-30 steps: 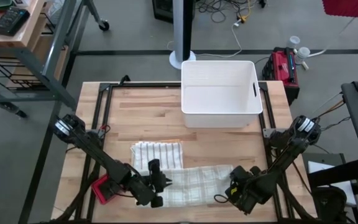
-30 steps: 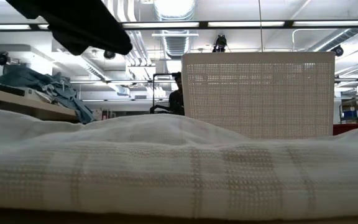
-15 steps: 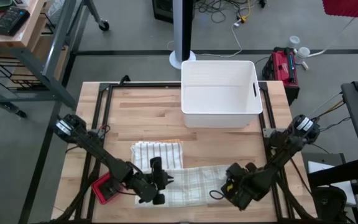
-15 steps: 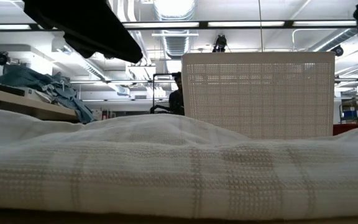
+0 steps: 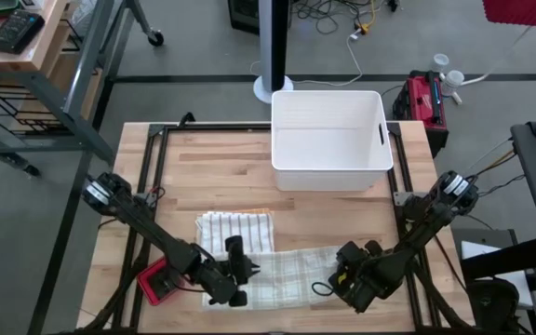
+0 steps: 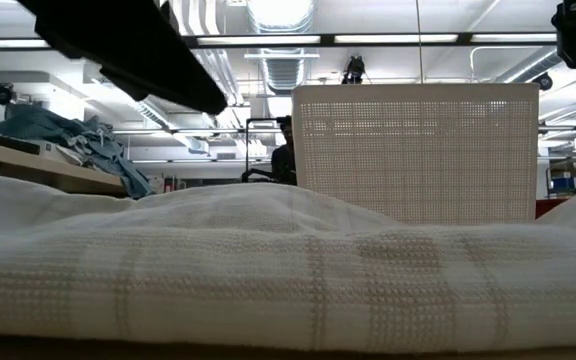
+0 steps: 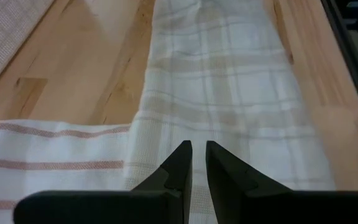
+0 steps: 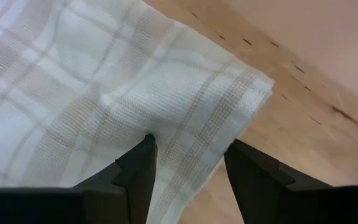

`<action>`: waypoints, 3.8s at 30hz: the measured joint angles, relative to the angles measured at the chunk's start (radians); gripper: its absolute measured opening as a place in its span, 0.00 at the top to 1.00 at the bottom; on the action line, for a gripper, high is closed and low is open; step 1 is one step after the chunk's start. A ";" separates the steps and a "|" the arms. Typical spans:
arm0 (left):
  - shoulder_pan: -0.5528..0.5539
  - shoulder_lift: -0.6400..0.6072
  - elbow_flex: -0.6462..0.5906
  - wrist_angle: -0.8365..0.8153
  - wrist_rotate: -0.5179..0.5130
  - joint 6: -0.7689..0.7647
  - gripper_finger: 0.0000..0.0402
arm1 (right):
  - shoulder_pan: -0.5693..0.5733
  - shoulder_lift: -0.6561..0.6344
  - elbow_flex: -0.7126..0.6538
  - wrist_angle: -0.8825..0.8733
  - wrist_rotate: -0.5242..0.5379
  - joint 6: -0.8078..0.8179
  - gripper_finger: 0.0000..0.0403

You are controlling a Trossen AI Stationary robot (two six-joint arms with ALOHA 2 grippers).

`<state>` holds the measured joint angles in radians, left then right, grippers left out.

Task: Fold towel
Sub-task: Fold the light gray patterned towel

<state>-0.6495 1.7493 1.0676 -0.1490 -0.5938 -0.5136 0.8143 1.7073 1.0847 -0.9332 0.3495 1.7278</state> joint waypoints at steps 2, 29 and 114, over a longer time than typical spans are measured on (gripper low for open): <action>0.000 0.016 0.000 0.001 0.000 0.000 0.91 | 0.001 0.000 0.000 0.000 0.017 0.000 0.55; 0.006 0.204 -0.002 0.091 0.070 0.026 0.91 | -0.049 0.010 -0.014 0.094 -0.184 -0.011 0.55; -0.249 -0.208 0.001 -0.324 -0.534 -0.100 0.91 | -0.272 -0.020 0.209 0.740 0.005 -0.726 1.00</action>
<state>-0.8989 1.5413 1.0687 -0.4730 -1.1273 -0.6135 0.5423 1.6872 1.2934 -0.1934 0.3547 1.0018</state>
